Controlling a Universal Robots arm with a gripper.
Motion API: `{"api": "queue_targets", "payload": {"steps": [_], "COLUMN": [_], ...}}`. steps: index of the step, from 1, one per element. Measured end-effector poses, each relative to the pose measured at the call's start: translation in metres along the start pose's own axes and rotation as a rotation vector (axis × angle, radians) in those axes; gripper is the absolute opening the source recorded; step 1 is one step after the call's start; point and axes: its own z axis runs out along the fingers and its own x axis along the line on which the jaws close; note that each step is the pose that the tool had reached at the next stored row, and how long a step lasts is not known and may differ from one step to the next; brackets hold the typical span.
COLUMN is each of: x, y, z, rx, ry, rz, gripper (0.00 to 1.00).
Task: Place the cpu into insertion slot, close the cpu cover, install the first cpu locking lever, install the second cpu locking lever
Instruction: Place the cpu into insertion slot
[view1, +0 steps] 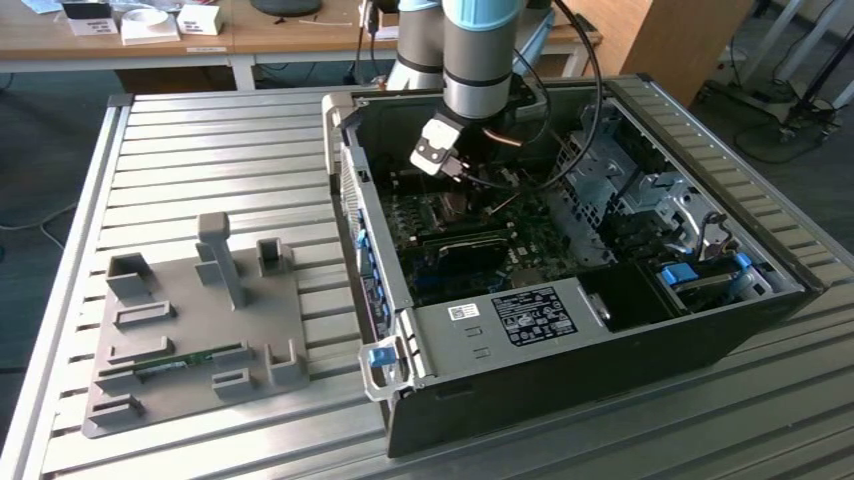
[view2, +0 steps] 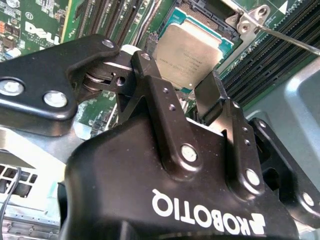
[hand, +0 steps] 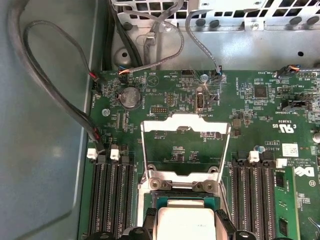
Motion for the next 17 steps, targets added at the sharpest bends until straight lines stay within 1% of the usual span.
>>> {"api": "queue_targets", "payload": {"steps": [17], "x": [0.0], "y": [-0.0016], "z": [0.0036], "rx": [0.0001], "ry": [0.0], "rz": [0.0], "gripper": [0.54]}}
